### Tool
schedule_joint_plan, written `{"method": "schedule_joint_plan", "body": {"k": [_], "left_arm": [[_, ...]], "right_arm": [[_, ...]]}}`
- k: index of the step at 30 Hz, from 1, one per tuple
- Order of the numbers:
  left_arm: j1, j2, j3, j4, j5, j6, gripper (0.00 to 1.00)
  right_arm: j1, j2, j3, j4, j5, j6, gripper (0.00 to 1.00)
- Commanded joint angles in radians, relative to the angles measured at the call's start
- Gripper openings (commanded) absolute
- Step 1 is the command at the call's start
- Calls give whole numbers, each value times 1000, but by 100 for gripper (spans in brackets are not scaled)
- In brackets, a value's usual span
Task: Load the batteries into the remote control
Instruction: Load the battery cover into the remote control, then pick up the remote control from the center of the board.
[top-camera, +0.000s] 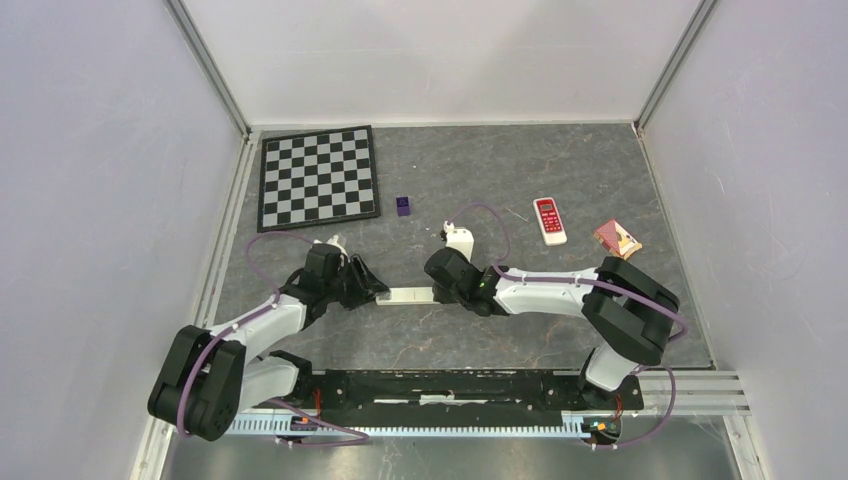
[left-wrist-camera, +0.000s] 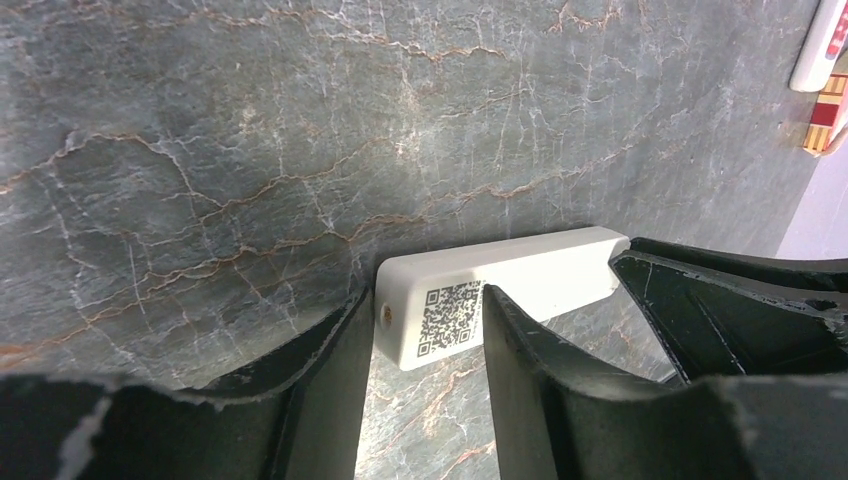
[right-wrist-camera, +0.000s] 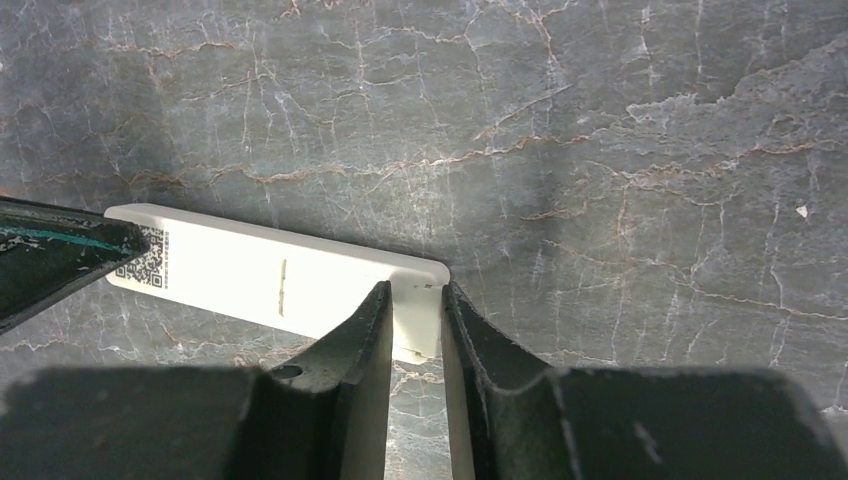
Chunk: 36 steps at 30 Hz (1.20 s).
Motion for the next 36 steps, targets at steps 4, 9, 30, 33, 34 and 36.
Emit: {"method": "schedule_joint_plan", "body": {"k": [4,9,30,33,34,36], "left_arm": [[-3,37,-41,-47,43,6,44],[-5,41,-66,-7,95,-10,36],[1,-102,223,-356,-220,-14,77],[8,-154,287,-448,-296,-2,91],[10,-176,305,-486,-325,0,96],[22,-210,341,-549,-354,12,100]], "right_arm": [[46,29,11,-54,-60,160,23],[82,58,53,-50,-98,252,21],[-51,-161,77,-40,-276,-813,87],[-50,-129,81,-40,-428,-1026,91],[-50,-118,86,-41,-425,-1076,91],[-49,-89,107,-41,-406,-1140,91]]}}
